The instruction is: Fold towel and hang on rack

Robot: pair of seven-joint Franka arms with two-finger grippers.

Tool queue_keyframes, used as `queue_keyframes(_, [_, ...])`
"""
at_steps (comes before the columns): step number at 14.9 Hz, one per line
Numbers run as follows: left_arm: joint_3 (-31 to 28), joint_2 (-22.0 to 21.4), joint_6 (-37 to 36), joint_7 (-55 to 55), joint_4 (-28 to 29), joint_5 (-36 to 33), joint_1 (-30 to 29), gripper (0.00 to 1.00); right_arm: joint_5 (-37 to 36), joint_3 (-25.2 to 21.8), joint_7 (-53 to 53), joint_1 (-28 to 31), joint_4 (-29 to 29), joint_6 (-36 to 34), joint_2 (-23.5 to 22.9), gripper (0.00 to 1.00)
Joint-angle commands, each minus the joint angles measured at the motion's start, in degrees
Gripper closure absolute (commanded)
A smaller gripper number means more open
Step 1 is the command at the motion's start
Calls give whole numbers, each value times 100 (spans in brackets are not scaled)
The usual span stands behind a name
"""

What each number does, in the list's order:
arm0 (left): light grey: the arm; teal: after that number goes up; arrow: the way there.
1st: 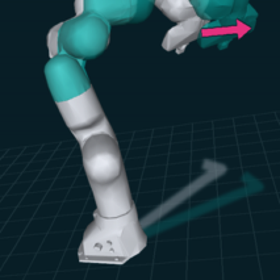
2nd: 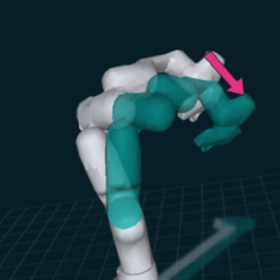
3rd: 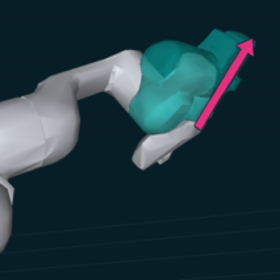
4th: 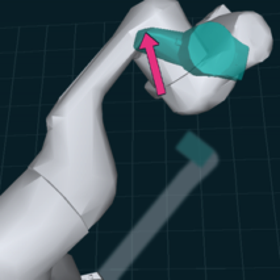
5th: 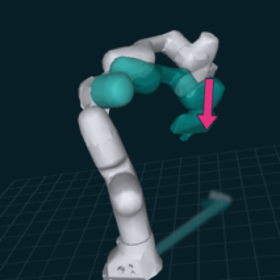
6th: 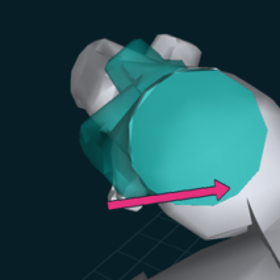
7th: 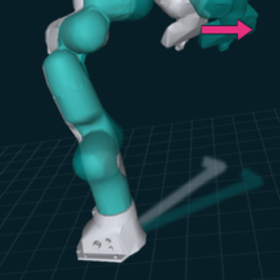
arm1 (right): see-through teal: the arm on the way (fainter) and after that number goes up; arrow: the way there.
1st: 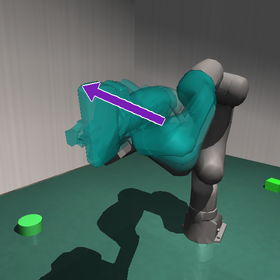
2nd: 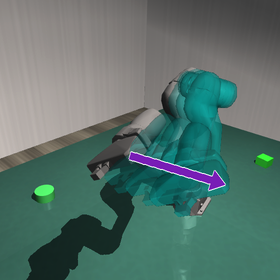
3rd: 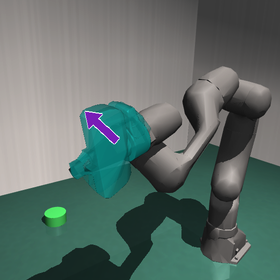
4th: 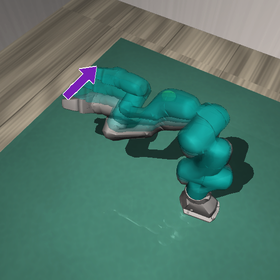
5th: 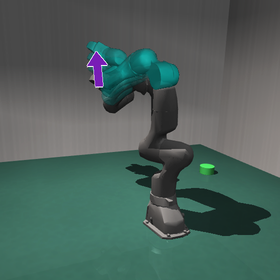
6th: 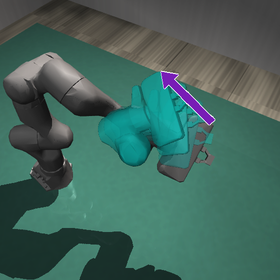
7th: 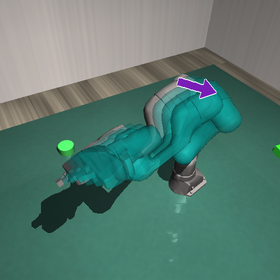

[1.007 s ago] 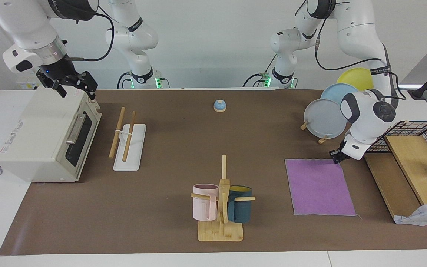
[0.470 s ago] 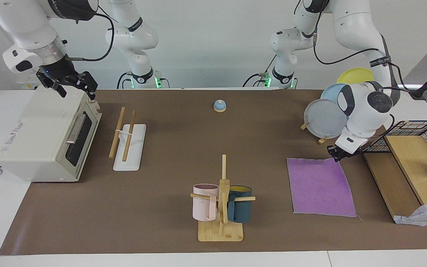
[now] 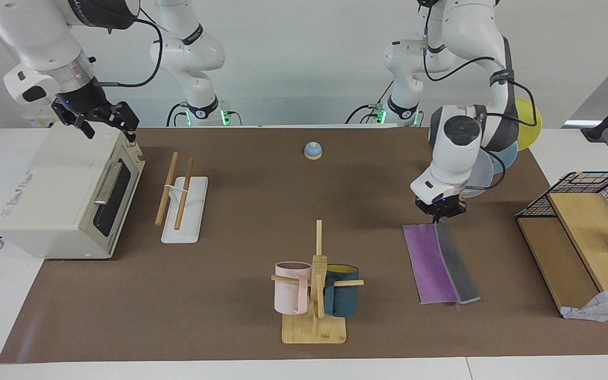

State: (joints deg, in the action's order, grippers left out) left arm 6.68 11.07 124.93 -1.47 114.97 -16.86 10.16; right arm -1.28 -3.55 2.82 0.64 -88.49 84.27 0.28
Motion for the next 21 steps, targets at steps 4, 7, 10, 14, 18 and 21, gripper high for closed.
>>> queue_keyframes(4, [-79,-78,665,-1004,905,-432,381,100,84,39,-158,103,-71,11,77,0])
queue_keyframes(7, [-70,-96,630,-1022,835,-424,337,0,84,39,-158,103,-71,11,77,0])
queue_keyframes(10, [-61,-166,393,-961,686,-275,189,0,84,39,-158,103,-71,11,77,0])
queue_keyframes(14, [-61,-131,418,-497,360,785,-329,0,84,39,-150,103,-71,11,77,0])
queue_keyframes(18, [-61,-70,805,584,342,2106,-997,0,84,39,-158,103,-71,2,77,0])
queue_keyframes(21, [-61,184,1120,824,342,2459,-1069,0,84,39,-150,76,-80,2,77,0])
